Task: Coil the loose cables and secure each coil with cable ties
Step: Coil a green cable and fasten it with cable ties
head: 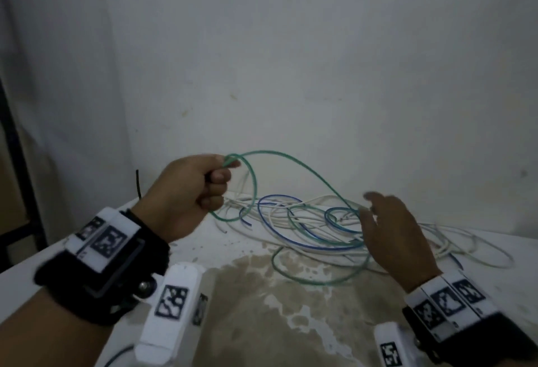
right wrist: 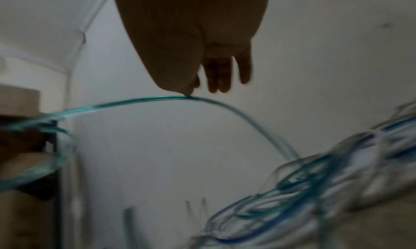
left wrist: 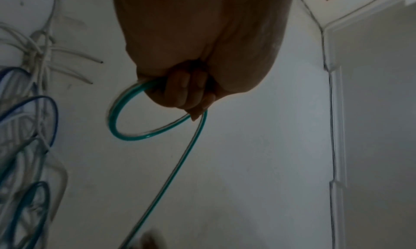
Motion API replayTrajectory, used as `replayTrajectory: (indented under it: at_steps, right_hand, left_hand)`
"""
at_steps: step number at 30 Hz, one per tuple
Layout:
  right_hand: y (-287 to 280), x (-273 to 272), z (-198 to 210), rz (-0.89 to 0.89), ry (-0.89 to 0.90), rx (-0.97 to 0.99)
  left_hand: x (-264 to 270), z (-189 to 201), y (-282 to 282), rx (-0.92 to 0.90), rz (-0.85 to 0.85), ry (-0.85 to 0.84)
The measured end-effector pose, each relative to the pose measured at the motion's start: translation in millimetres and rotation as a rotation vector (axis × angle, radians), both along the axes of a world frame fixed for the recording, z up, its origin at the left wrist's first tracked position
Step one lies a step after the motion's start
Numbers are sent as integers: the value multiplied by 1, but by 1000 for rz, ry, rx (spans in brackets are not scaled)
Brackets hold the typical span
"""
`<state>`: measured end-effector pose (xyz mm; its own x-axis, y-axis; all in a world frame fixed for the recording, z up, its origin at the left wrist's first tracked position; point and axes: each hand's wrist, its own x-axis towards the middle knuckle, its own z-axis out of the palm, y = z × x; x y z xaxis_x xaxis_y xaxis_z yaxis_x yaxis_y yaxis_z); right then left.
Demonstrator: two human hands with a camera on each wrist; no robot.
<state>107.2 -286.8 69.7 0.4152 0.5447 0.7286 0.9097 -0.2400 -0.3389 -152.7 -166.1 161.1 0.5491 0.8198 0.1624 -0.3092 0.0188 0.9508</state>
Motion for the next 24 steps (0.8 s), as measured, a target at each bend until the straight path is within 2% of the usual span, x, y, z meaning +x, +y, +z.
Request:
replayTrajectory:
  at_steps: [1, 2, 4, 6, 11, 17, 24]
  right_hand:
    - [3, -19, 12, 112, -60, 161]
    - [4, -37, 25, 218, -134, 238]
    - [7, -68, 43, 337, -280, 195]
    - [10, -82, 50, 372, -363, 94]
    - [8, -80, 56, 435, -427, 144]
    - [10, -72, 68, 476, -386, 196]
    - [22, -50, 56, 476, -185, 206]
  left_hand:
    - [5, -5, -6, 15, -23, 31]
    - [10, -10, -12, 29, -53, 58]
    - [18, -18, -23, 41, -123, 94]
    - [23, -23, -31, 28, -181, 98]
    - [28, -25, -41, -66, -297, 48]
    - [38, -36, -45, -184, -413, -11]
    - [48, -38, -46, -264, -442, -122]
